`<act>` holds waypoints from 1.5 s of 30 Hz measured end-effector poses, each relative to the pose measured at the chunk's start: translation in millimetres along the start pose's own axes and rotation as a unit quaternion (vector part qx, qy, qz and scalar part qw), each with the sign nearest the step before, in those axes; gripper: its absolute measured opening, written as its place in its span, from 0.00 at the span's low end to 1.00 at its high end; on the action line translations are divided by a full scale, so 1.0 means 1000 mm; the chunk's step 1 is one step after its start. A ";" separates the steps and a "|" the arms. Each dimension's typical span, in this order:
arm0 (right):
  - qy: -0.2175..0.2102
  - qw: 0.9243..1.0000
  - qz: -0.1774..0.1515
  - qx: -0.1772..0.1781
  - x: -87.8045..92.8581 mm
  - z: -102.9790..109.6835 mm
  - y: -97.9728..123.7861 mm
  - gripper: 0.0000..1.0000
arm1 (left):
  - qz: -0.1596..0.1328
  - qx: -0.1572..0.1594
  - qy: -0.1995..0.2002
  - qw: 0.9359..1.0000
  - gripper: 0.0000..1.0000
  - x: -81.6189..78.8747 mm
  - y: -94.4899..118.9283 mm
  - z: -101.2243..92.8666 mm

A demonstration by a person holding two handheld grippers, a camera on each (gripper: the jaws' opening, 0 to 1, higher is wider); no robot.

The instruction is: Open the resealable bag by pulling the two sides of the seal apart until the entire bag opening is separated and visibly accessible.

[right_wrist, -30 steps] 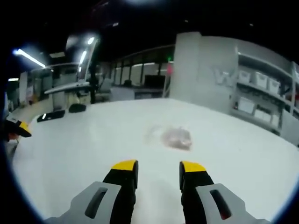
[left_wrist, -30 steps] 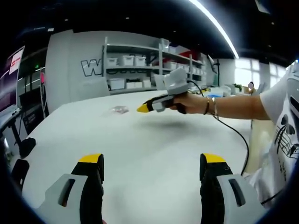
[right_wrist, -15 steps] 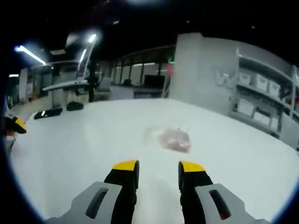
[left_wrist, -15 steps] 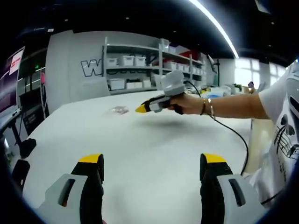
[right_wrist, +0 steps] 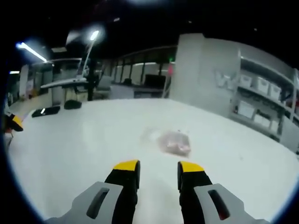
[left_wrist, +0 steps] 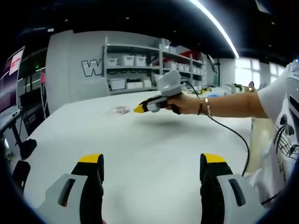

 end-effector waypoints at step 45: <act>0.078 0.997 0.004 -0.007 -0.005 -0.002 -0.034 0.24 | 0.004 -0.010 0.014 1.000 0.83 0.002 -0.008 0.011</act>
Point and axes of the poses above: the point that each gripper's makers call its tool centre point, and the gripper's own axes: y roughly backward along the fingers, z roughly to its left, x roughly out of its underside, the point moved 7 cm from there along y, roughly backward along the fingers, and after that the axes turned 14 degrees about y, right-handed, at the moved point
